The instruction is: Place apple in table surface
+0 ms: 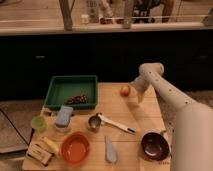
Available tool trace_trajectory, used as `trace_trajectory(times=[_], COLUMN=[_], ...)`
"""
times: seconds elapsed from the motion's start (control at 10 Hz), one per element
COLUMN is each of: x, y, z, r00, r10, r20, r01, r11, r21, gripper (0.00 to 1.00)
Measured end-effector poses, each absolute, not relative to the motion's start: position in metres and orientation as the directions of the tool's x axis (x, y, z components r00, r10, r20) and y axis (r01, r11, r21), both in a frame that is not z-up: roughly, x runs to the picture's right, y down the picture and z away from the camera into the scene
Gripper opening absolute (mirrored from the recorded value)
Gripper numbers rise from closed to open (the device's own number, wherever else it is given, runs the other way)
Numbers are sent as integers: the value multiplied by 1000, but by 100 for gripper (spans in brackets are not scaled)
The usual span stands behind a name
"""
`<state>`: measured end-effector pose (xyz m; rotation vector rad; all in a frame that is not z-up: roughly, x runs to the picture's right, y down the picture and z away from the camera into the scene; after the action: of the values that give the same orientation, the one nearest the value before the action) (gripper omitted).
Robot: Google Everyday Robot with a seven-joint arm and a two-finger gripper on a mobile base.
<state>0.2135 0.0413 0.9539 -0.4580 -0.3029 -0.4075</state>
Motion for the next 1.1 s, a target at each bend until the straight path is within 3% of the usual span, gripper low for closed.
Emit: trace_trajectory(times=[1.1], x=[208], y=[18], z=[956], r00=[864], r10=[-342], r20=[370], r01=[468], r11=[817], r21=[-336], gripper=[80])
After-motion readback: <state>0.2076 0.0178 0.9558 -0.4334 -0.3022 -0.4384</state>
